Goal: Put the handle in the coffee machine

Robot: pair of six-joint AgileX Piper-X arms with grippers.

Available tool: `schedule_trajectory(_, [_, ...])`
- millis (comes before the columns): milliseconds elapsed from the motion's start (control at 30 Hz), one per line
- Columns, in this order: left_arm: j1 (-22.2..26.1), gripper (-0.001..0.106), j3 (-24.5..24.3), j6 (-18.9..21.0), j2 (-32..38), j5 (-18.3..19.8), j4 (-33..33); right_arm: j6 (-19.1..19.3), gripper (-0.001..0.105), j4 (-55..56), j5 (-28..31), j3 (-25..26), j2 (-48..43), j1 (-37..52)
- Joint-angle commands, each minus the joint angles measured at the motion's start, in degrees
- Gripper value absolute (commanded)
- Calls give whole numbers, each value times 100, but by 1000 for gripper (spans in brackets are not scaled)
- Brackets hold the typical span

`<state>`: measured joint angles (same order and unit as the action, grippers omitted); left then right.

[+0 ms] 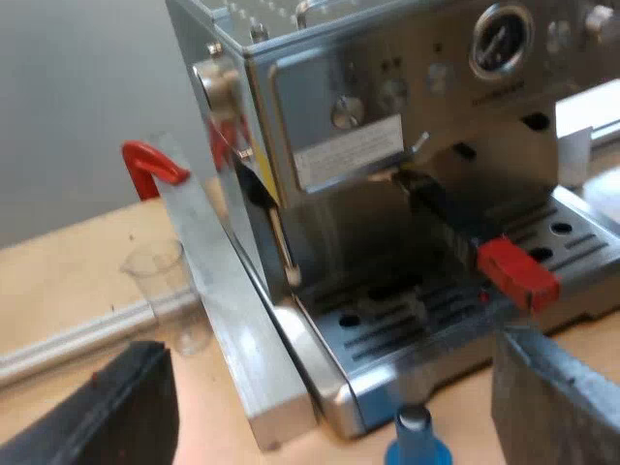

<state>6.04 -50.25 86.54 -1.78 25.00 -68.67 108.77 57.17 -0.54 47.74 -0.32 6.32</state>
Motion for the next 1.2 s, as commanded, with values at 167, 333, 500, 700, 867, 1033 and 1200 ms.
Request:
schedule_trajectory(167, [-303, 69, 52, -158, 30, 13, -63, -34, 82, 219, -275, -216, -281, 10])
schedule_trajectory(333, [-428, 69, 528, -157, 216, -205, -41, -237, 82, 219, -289, -240, -281, 10])
schedule_trajectory(500, [-521, 69, 1164, -18, 478, -828, 280, -223, 82, 219, -276, -240, -281, 10])
schedule_trajectory(700, [-677, 69, 1777, 417, 471, -1635, 1215, -206, 82, 185, -276, -276, -281, 10])
schedule_trajectory(867, [-840, 69, 1985, 430, 473, -1648, 1266, -206, 82, 129, -276, -460, -281, 10])
schedule_trajectory(1033, [-951, 69, 2008, 453, 473, -1662, 1229, -232, 82, 88, -323, -789, -271, 10])
schedule_trajectory(1200, [-954, 69, 2008, 453, 473, -1662, 913, -232, 82, 87, -363, -1041, -271, 10])
